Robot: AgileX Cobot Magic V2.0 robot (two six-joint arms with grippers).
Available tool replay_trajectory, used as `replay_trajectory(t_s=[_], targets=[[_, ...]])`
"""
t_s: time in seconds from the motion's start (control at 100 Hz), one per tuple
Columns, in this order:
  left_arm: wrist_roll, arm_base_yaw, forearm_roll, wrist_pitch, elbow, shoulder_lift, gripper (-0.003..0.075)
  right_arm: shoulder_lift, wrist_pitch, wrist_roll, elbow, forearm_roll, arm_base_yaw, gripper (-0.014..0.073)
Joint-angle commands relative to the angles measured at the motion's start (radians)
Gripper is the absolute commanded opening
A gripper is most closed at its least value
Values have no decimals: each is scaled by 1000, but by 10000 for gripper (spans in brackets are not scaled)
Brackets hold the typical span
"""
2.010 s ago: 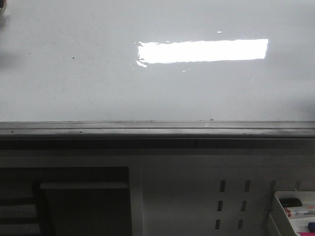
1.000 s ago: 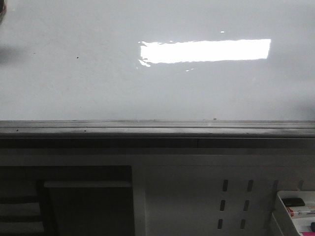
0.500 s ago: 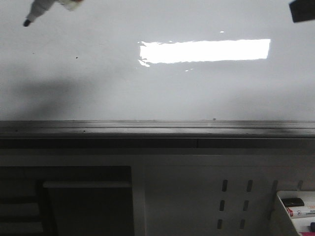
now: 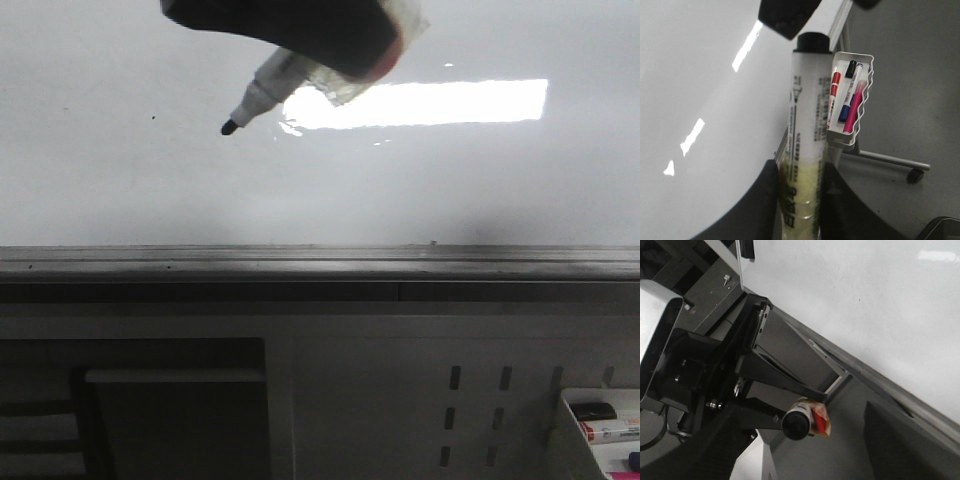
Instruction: Write number 4 on whiteboard
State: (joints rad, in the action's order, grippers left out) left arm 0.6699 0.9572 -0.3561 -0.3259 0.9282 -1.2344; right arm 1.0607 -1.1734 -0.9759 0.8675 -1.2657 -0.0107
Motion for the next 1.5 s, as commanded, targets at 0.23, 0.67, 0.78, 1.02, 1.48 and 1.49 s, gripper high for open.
replay_trajectory(t_s=[0.23, 0.67, 0.78, 1.02, 1.48, 1.49], targets=[[-1, 24, -3, 100, 33, 15, -20, 49, -87, -18, 37, -55, 28, 466], [-1, 24, 20, 99, 33, 14, -20, 95, -70, -12, 95, 11, 117, 460], [-1, 24, 20, 105, 33, 14, -20, 116, -100, 8, 120, 37, 117, 414], [-1, 24, 20, 111, 33, 14, -20, 170, -138, 22, 159, 45, 149, 414], [-1, 24, 28, 111, 33, 14, -20, 191, -127, 43, 190, 112, 201, 252], [-1, 24, 28, 111, 33, 14, -20, 191, -127, 43, 190, 112, 201, 246]])
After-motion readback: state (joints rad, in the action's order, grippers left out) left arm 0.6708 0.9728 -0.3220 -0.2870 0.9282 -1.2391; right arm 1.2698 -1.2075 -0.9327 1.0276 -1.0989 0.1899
